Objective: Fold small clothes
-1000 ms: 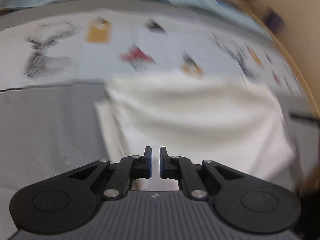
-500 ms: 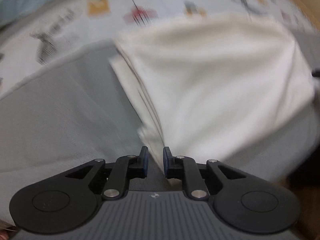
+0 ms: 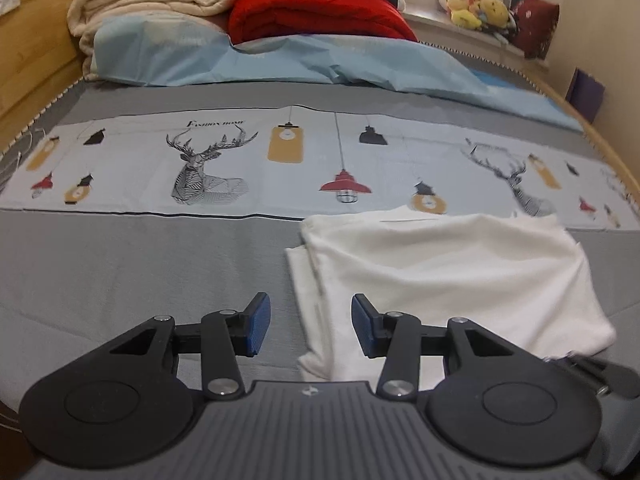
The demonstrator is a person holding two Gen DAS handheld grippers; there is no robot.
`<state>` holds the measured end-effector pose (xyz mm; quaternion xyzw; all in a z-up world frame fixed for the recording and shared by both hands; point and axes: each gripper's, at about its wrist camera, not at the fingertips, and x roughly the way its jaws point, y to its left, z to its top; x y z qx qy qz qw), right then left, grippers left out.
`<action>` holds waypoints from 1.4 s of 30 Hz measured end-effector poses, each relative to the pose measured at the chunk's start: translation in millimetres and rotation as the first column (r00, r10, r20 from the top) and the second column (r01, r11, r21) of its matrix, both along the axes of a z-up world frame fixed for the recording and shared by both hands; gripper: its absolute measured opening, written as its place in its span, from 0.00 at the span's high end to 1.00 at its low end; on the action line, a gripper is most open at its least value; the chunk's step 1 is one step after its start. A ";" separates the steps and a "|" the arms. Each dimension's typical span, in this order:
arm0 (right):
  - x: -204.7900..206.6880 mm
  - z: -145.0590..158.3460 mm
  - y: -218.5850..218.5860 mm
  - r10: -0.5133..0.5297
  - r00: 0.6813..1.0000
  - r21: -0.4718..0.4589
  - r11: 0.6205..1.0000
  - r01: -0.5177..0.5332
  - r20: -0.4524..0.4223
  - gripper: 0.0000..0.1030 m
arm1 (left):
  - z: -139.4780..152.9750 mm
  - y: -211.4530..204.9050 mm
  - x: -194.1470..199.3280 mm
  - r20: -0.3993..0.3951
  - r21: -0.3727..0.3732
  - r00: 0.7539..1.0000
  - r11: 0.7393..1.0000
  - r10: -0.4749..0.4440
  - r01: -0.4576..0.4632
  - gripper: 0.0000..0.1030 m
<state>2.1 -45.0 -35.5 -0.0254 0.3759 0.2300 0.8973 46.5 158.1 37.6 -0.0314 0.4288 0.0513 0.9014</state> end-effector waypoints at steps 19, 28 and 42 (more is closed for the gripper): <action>-33.7 -31.4 112.2 0.307 0.951 -0.183 0.935 -0.305 -0.019 0.58 | -16.5 63.3 10.5 -0.071 -0.064 0.995 0.995 0.073 -0.078 0.52; -36.8 -40.0 121.6 0.351 0.935 -0.222 0.909 -0.353 -0.049 0.61 | -27.0 77.6 5.9 -0.119 -0.100 0.985 0.986 0.123 -0.135 0.50; -19.6 31.5 53.9 0.239 0.971 0.024 0.971 -0.240 0.026 0.91 | -103.7 103.7 46.6 -0.278 -0.517 0.951 0.814 0.132 -0.264 0.22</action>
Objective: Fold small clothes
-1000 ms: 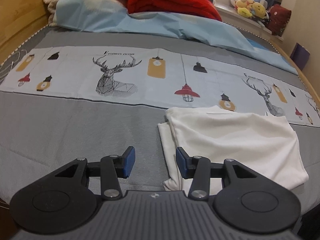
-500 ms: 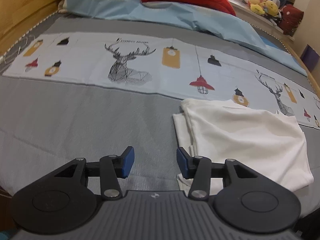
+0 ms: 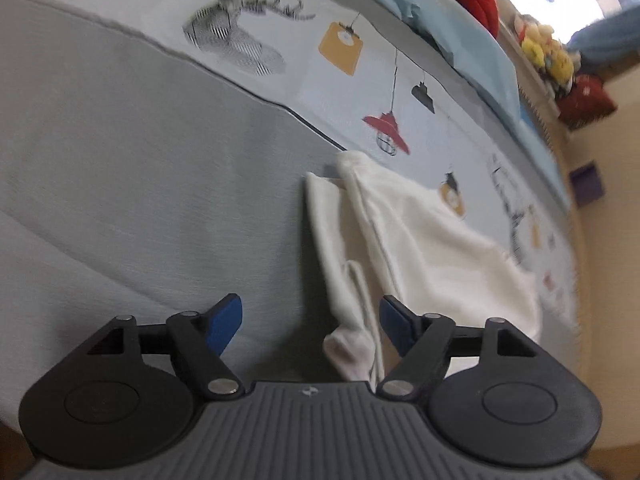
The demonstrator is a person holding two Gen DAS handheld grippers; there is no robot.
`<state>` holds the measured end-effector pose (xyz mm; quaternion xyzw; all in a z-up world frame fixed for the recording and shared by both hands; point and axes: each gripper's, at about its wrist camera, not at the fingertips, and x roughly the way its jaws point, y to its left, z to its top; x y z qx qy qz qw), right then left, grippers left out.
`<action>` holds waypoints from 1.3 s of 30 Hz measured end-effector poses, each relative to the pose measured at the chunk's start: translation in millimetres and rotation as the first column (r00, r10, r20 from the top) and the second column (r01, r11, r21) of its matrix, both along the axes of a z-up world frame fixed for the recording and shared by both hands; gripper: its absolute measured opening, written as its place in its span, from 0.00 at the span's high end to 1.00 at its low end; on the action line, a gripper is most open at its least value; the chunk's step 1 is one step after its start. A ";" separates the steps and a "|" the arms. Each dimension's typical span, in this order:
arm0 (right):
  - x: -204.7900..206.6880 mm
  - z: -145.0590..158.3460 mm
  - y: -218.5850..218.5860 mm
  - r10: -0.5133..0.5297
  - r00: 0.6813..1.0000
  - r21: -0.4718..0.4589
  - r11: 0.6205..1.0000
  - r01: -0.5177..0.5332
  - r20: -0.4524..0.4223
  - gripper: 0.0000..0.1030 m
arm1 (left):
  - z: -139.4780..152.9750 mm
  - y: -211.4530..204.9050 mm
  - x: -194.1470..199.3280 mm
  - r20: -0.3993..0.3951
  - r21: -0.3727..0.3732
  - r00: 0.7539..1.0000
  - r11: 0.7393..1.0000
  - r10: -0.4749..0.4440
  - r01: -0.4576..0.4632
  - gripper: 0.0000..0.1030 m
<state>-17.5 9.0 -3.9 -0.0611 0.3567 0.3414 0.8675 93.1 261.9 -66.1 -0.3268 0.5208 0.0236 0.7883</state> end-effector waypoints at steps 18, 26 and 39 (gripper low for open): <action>4.5 14.6 0.7 0.034 0.997 0.080 0.996 -0.029 -0.067 0.92 | -31.3 -32.0 61.3 -0.008 -0.117 0.994 0.987 -0.112 0.110 0.86; 13.0 44.0 8.5 0.070 0.986 0.364 0.932 -0.010 -0.151 0.92 | 41.2 24.1 4.6 0.176 0.006 0.984 1.000 -0.026 0.025 0.87; 20.6 38.3 -135.7 -0.296 0.931 0.309 0.883 0.352 -0.213 0.92 | 78.1 -118.7 53.7 0.233 0.095 0.939 0.967 -0.253 0.237 0.86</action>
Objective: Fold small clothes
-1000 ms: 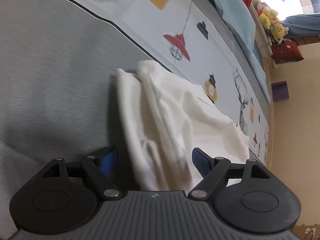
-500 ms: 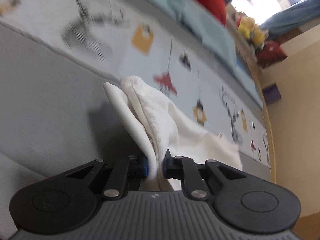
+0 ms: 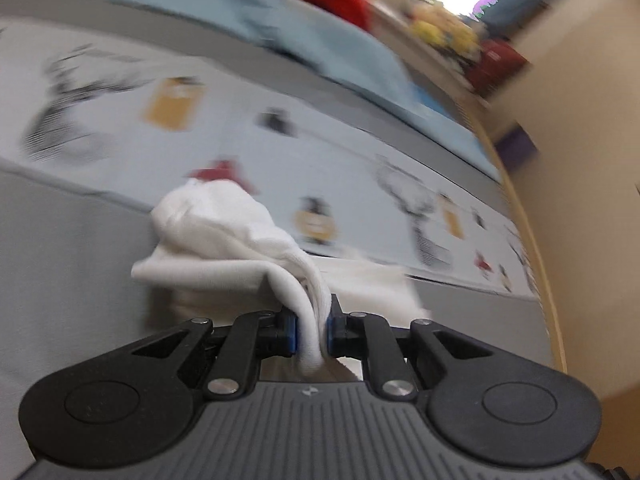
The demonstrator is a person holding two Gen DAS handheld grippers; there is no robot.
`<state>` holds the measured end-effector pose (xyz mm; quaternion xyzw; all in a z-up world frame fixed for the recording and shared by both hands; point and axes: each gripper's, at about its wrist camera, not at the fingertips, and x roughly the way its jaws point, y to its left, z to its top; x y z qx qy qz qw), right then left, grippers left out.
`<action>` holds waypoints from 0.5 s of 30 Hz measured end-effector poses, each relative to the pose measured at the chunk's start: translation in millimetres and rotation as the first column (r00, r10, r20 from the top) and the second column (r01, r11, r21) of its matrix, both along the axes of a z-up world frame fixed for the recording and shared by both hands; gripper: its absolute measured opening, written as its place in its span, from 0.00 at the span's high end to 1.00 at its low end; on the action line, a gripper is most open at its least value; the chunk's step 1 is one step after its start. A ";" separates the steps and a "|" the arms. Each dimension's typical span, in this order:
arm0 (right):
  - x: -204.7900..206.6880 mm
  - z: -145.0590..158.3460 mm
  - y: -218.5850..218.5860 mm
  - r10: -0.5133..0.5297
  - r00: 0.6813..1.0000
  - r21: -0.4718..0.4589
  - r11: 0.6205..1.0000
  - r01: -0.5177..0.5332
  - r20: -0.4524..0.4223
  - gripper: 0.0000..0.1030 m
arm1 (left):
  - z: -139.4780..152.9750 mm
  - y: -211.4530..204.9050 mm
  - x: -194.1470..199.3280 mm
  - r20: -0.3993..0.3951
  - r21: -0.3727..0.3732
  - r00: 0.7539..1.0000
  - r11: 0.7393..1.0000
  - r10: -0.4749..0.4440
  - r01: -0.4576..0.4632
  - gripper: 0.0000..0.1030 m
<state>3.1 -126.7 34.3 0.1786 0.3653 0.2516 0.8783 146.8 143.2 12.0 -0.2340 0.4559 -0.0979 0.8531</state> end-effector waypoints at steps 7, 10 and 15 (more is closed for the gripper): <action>-13.8 -20.7 -109.3 -0.345 0.938 -0.136 0.932 0.336 -0.045 0.93 | 7.0 -143.5 15.5 0.087 -0.027 0.963 0.966 -0.256 0.259 0.66; -13.2 -57.3 -146.4 -0.453 0.872 -0.199 0.887 0.418 -0.189 0.93 | 11.6 -157.7 9.5 0.132 0.017 0.955 0.964 -0.264 0.265 0.59; -6.2 -93.5 -167.1 -0.494 0.801 -0.187 0.869 0.458 -0.339 0.85 | -13.5 -137.3 11.0 -0.025 0.040 0.965 0.964 -0.262 0.263 0.60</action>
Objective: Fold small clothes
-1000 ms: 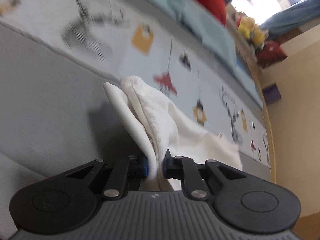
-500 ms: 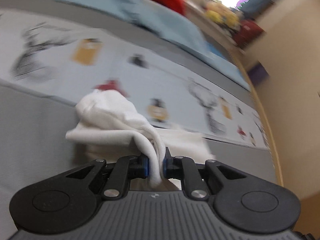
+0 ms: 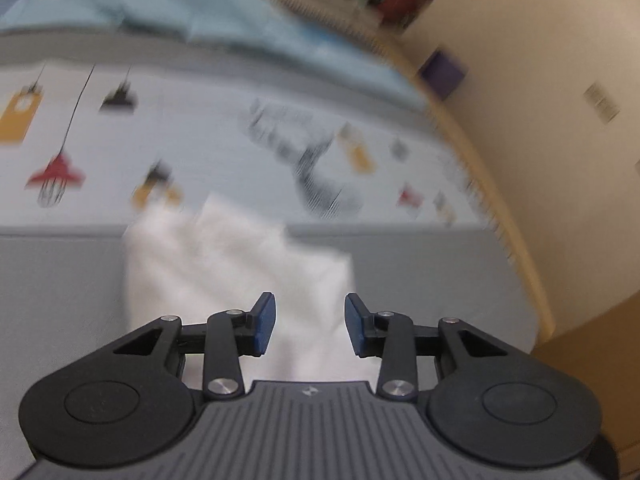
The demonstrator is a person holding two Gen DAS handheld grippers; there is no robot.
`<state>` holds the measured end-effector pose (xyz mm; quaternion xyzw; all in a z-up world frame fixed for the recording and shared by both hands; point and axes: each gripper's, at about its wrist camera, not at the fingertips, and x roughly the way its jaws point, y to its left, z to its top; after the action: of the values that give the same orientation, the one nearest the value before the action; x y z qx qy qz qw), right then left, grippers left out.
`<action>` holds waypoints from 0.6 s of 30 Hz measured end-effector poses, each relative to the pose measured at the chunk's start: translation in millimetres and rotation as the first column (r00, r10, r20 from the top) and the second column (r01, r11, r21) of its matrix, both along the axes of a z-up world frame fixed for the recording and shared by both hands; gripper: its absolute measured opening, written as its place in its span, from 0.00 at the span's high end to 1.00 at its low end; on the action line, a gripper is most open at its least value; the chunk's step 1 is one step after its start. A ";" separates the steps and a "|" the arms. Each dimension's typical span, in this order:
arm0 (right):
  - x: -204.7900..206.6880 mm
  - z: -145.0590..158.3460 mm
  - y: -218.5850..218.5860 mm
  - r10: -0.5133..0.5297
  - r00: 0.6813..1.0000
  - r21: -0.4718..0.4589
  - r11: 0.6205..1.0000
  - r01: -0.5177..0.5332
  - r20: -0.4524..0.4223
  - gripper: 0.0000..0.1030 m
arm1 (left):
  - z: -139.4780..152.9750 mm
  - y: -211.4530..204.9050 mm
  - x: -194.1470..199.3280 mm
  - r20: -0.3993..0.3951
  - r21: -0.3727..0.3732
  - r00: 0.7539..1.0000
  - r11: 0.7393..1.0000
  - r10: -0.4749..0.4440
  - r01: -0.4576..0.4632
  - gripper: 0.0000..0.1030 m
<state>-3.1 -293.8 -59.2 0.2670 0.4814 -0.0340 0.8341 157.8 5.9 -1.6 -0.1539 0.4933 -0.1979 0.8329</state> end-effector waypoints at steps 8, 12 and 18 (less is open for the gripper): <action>39.2 39.4 0.2 -0.013 0.990 -0.033 0.999 0.018 0.140 0.77 | -104.0 -11.2 -35.2 -0.283 0.314 0.918 0.878 -0.276 0.361 0.68; 93.4 66.6 -3.2 0.108 0.974 -0.020 0.994 -0.106 0.201 0.61 | -91.0 3.2 -38.4 -0.227 0.277 0.930 0.897 -0.288 0.345 0.67; 165.7 54.7 2.3 0.266 0.951 -0.056 0.964 -0.260 0.156 0.54 | -56.9 72.4 -13.4 -0.050 0.120 0.999 0.993 0.001 0.005 0.65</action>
<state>162.6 -291.5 -4.5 0.1880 0.4428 0.0908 0.8720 144.4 78.2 -58.5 -0.1078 0.5253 -0.1648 0.8278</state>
